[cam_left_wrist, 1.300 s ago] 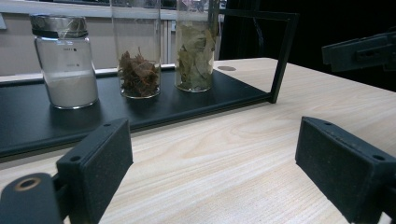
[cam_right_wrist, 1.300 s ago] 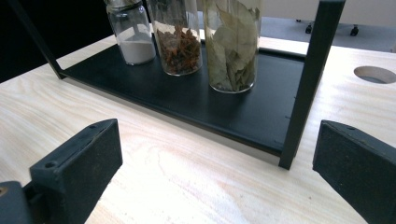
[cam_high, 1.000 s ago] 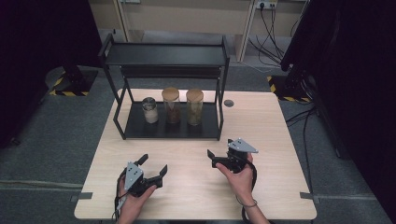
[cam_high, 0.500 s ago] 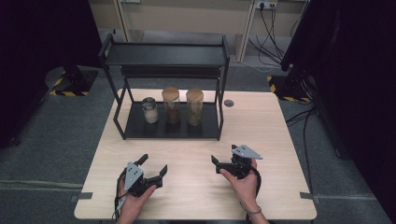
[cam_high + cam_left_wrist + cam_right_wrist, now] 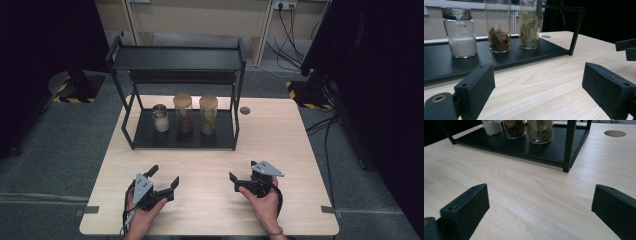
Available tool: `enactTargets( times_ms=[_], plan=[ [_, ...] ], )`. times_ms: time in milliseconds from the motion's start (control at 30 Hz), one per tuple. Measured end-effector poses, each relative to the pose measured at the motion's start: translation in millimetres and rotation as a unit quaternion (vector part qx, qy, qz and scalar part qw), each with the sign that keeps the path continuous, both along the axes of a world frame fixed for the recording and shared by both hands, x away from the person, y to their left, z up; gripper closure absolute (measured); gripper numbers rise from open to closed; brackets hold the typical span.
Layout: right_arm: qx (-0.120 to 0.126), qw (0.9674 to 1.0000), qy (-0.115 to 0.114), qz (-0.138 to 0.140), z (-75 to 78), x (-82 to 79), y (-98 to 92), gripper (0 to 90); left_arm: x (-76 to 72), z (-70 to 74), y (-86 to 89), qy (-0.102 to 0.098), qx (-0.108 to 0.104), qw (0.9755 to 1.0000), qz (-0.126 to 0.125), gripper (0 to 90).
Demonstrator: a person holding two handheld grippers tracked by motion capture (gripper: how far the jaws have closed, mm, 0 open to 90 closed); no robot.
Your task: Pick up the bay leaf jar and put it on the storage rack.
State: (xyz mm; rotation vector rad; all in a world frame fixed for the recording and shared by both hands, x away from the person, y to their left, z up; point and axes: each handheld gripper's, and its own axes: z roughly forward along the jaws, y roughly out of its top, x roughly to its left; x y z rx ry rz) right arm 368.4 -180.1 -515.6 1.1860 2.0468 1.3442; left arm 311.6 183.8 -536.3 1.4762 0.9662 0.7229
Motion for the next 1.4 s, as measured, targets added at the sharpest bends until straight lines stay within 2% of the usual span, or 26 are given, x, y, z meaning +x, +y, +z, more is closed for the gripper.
enactTargets(
  times_ms=[767,1400],
  plan=[
    [-0.001,1.0000,0.007,-0.007,-8.8,-8.8,-10.9,1.6,-0.1,0.0,0.2,0.000,-0.001,1.0000,0.001,10.7],
    [0.005,0.9999,0.003,-0.013,-8.8,-9.9,-12.3,1.8,0.3,0.0,0.1,0.001,0.000,1.0000,0.000,10.7]
  ],
)
